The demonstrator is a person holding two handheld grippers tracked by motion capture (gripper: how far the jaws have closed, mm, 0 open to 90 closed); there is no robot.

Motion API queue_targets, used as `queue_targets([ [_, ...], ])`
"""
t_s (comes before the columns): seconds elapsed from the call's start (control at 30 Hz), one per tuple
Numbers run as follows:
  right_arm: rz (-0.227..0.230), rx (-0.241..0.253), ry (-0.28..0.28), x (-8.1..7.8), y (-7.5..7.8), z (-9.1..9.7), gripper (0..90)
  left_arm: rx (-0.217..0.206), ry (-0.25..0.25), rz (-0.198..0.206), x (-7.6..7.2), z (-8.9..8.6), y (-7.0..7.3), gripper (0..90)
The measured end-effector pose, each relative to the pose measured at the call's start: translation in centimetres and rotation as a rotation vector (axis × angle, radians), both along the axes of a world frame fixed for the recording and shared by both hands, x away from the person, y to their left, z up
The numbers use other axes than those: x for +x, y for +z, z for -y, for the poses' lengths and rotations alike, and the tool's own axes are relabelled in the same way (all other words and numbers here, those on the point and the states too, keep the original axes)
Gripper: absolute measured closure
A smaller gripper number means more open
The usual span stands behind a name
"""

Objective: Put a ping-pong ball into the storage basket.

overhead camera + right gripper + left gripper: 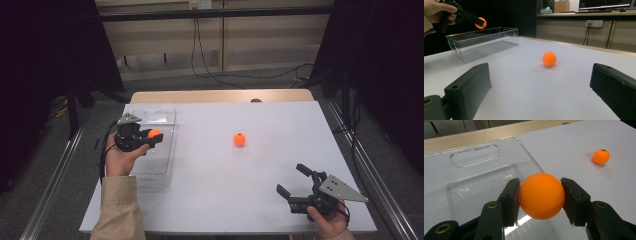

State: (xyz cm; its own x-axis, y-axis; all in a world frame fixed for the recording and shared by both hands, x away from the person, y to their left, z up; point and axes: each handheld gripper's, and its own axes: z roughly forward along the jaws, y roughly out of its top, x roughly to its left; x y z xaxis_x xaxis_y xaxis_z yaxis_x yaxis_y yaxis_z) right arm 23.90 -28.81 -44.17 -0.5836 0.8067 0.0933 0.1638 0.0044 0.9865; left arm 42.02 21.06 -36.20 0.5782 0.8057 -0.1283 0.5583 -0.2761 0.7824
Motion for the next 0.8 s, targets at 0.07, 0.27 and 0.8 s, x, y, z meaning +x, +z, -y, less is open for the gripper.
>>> queue_targets([
  [0.07,-0.001,0.0,0.0,0.0,0.0,0.0,2.4,0.009,0.0,-0.002,0.0,-0.1,0.0,51.0],
  [0.27,-0.002,0.004,-0.003,0.0,0.0,0.0,2.4,0.021,0.002,-0.009,0.1,-0.2,-0.3,50.9],
  [0.8,0.001,0.004,-0.003,0.0,0.0,0.0,2.4,0.04,0.026,-0.022,0.4,-0.3,-1.1,50.9],
])
